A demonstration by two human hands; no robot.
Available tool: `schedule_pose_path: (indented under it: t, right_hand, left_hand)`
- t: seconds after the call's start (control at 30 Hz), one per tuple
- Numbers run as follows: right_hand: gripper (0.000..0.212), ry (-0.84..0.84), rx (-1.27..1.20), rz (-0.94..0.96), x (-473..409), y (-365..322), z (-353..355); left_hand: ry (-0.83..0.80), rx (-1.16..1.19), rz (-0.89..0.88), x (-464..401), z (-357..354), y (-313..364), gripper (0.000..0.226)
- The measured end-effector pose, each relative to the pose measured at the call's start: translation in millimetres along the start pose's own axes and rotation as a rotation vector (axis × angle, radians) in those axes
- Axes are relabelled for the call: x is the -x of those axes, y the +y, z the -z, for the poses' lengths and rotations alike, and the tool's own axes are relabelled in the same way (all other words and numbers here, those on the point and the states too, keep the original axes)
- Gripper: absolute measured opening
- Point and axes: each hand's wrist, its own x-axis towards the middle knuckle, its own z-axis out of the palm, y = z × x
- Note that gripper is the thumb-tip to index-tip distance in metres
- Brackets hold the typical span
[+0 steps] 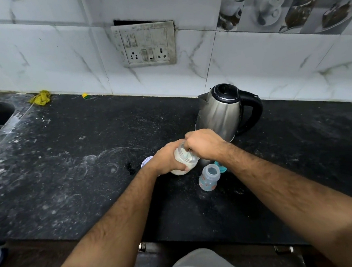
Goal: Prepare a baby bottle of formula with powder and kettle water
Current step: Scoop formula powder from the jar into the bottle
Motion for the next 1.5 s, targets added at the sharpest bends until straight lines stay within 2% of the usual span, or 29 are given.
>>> schedule_pose_path:
  t: [0.13,0.3,0.43,0.57,0.7,0.8,1.0,1.1,1.2,1.37,1.5]
  right_hand:
    - [0.026,-0.038,0.033,0.057,0.1,-2.4,-2.5]
    - [0.018,-0.096,0.117,0.062,-1.7,-3.1,-5.8]
    - [0.016,-0.112,0.163,0.067,-3.7,-1.7,-10.4]
    - [0.015,-0.138,0.08,0.031,-7.0,2.5,-11.4]
    - [0.014,-0.142,-0.089,-0.058,-6.3,5.1,-9.6]
    - [0.009,-0.129,-0.131,-0.036,-3.8,11.6,-7.3]
    - [0.005,-0.115,-0.45,-0.151,-1.4,25.8,-9.7]
    - [0.008,-0.083,-0.592,-0.214,2.3,31.7,-13.2]
    - [0.008,-0.039,-0.762,-0.294,6.3,36.4,-21.3]
    - [0.014,0.036,-1.045,-0.421,21.4,38.6,-32.3]
    - [0.02,0.121,-1.195,-0.536,29.6,32.9,-36.9]
  left_hand:
    - [-0.035,-0.004,0.022,-1.3,2.1,1.1,0.074]
    - [-0.061,0.021,0.014,-2.4,2.5,3.6,0.087]
    - [-0.055,0.043,0.018,-2.4,2.4,2.2,0.079]
    - [-0.057,0.044,0.017,-3.9,1.5,1.3,0.076]
    - [-0.059,0.033,0.021,-6.5,0.3,-1.7,0.083]
    - [-0.063,0.008,0.04,-9.0,0.0,-5.9,0.09]
    - [-0.051,0.01,0.06,-9.2,-2.2,-10.4,0.095]
    - [-0.035,0.02,0.048,-9.0,-3.1,-12.8,0.094]
    - [-0.012,0.038,0.037,-7.9,-4.4,-14.9,0.083]
    - [0.044,0.053,0.058,-4.3,-8.3,-23.4,0.096]
    - [0.086,0.082,0.018,-1.0,-11.5,-23.9,0.085]
